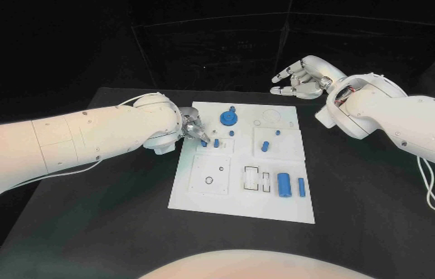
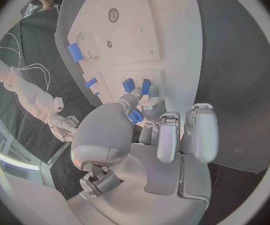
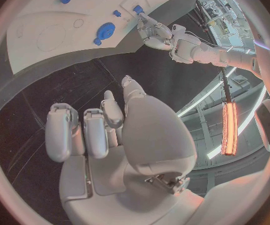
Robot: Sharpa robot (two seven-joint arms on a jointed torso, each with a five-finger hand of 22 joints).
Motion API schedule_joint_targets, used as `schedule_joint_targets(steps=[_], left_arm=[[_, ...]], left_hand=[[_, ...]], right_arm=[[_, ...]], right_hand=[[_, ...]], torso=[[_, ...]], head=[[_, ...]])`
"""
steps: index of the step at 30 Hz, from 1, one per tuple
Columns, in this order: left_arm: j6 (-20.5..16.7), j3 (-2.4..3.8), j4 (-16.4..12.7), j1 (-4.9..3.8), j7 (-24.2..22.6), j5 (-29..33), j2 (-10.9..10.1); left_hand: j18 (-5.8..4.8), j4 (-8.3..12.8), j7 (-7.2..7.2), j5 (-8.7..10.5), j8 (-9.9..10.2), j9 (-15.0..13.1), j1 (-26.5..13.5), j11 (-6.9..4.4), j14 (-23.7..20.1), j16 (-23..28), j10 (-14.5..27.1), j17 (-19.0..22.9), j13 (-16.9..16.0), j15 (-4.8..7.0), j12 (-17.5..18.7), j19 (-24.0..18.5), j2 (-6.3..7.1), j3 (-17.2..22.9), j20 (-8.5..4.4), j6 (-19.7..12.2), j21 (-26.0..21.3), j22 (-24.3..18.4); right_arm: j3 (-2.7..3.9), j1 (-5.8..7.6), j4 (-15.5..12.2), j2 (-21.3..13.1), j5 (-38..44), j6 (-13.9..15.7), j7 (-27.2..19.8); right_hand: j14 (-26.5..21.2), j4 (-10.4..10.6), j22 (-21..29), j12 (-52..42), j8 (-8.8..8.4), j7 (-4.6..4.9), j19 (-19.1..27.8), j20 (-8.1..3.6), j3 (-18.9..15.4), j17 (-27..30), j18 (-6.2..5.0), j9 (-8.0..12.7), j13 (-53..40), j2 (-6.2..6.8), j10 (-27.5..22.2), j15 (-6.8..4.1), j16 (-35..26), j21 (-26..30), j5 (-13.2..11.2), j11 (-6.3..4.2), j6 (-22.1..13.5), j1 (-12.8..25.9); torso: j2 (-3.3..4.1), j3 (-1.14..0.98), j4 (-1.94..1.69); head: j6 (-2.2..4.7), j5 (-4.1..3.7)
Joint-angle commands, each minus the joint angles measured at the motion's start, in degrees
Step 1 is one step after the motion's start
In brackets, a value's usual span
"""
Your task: Assemble the parts on the task board
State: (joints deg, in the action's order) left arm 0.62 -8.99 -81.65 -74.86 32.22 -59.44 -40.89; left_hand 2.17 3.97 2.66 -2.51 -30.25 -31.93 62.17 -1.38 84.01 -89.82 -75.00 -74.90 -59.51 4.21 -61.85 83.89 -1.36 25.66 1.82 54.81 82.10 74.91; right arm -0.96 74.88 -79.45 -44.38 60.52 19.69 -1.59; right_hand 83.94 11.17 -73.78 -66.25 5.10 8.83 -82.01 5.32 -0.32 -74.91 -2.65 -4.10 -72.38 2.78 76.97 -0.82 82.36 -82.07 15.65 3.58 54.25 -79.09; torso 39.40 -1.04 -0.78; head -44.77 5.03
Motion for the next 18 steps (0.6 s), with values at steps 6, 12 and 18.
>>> schedule_joint_targets(steps=[6,12,18], left_arm=[[2.3,-0.60,0.8,0.29,1.0,-0.1,0.8],[2.6,-0.67,1.0,0.31,1.3,-0.1,0.9],[2.3,-0.68,1.3,0.32,1.5,-0.1,1.0]], left_hand=[[0.08,-1.8,-0.37,-0.19,-0.6,-0.1,-2.2,-0.32,6.0,-0.2,-0.6,-15.1,-0.7,0.78,-1.0,2.6,0.81,-1.3,-0.56,1.2,-0.2,6.7],[0.06,-2.1,-0.65,-0.20,-1.1,-0.3,-2.6,-0.55,6.0,-0.2,-0.9,-15.1,-1.3,0.98,-1.5,2.6,1.16,-1.7,-0.72,1.6,-0.1,6.8],[0.04,-2.8,-0.73,-0.20,-1.6,-0.6,-3.7,-0.64,6.0,-0.2,-1.0,-15.1,-1.4,1.12,-1.8,2.7,2.05,-3.0,-0.89,1.9,-0.1,6.9]], right_arm=[[0.04,0.11,-0.1,0.0,-0.1,-0.3,-0.4],[0.04,0.11,-0.2,0.0,-0.1,-0.3,-0.4],[0.04,0.11,-0.2,-0.1,-0.1,-0.3,-0.5]], right_hand=[[3.5,0.3,0.1,0.3,0.36,-0.21,0.5,0.05,-0.3,-4.7,-0.84,0.0,0.1,-0.20,-0.3,0.03,-0.3,0.3,-0.2,-0.01,-0.2,0.2],[3.5,0.3,0.1,0.3,0.36,-0.21,0.5,0.05,-0.3,-4.7,-0.84,0.0,0.1,-0.20,-0.3,0.03,-0.3,0.3,-0.2,-0.01,-0.2,0.2],[3.5,0.3,0.1,0.3,0.36,-0.20,0.6,0.05,-0.3,-4.6,-0.84,0.0,0.1,-0.21,-0.4,0.03,-0.3,0.3,-0.2,-0.01,-0.2,0.3]], torso=[[0.00,-0.04,0.04],[-0.01,0.00,0.01],[-0.04,-0.02,-0.03]], head=[[-0.14,-0.15],[-0.15,-0.28],[-0.12,-0.34]])
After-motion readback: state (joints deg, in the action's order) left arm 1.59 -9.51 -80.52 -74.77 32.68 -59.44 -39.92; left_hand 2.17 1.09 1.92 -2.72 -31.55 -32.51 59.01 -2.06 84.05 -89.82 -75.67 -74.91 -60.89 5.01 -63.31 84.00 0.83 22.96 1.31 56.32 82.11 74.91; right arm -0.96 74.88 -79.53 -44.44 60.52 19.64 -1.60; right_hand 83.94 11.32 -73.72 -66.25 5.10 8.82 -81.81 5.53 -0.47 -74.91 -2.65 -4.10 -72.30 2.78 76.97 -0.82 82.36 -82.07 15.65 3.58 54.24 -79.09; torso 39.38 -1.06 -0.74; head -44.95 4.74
